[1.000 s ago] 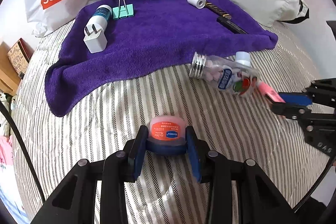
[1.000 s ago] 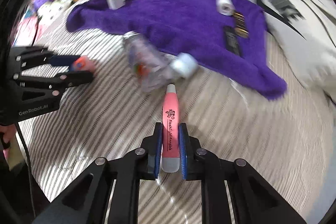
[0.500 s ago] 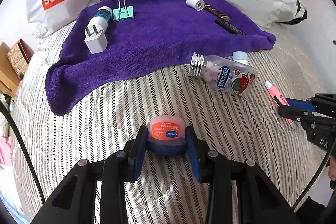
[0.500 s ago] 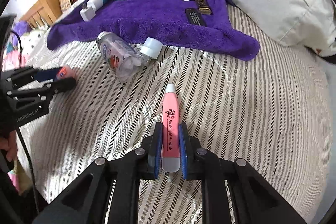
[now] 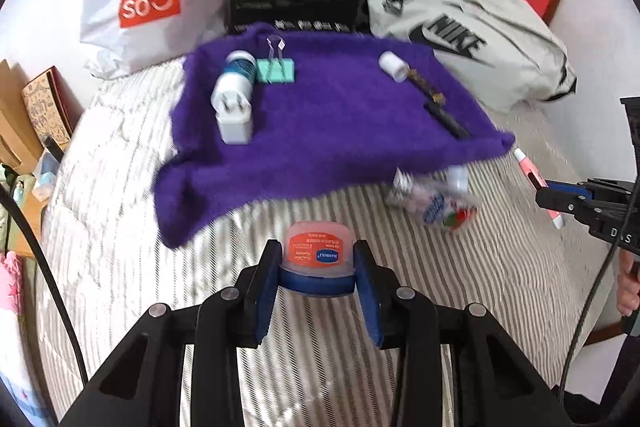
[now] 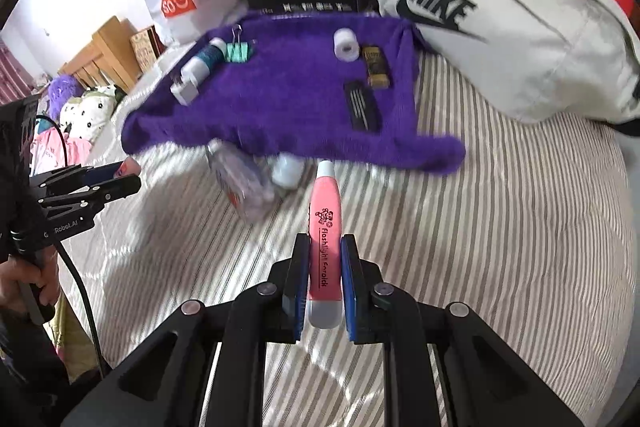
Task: Organize rigid objects
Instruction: 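Place the lip balm tin by the charger with left tool while right places highlighter, then grasp the clear mint bottle with left tool while right grasps small white USB light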
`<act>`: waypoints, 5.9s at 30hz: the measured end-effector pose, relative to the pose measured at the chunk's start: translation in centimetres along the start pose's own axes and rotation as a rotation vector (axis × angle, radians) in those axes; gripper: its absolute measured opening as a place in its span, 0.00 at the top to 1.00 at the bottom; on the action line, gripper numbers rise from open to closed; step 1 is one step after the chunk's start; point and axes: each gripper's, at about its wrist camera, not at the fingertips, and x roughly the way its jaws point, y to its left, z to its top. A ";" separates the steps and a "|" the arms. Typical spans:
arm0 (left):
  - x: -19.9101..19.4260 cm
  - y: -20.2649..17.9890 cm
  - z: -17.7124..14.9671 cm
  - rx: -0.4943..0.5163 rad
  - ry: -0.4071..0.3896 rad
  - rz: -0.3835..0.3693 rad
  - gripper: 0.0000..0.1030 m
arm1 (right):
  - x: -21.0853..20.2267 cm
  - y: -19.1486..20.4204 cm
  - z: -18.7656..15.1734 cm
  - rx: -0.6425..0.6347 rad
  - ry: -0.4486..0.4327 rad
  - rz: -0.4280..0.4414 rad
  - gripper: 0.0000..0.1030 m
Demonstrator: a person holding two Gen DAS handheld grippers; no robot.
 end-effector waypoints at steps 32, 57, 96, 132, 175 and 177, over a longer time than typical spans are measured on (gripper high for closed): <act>7.0 6.1 7.7 -0.085 0.064 0.040 0.66 | 6.3 -0.5 10.2 -0.029 0.006 -0.008 0.85; 10.4 4.0 8.6 0.030 0.131 0.113 0.65 | 12.6 0.9 14.0 -0.040 0.063 -0.063 0.85; 2.5 -2.4 3.4 -0.083 0.075 -0.030 0.31 | 3.0 -0.9 8.3 -0.029 -0.037 -0.029 0.60; 7.7 -10.9 0.3 0.184 0.181 0.131 0.31 | -0.8 -3.9 -4.1 0.045 0.017 0.005 0.59; 4.6 -1.0 -1.0 0.033 0.115 0.000 0.62 | 8.2 3.1 3.4 0.063 -0.018 -0.034 0.75; 4.4 -0.7 -1.0 0.021 0.109 -0.013 0.62 | 7.3 2.6 3.1 0.065 -0.030 -0.032 0.75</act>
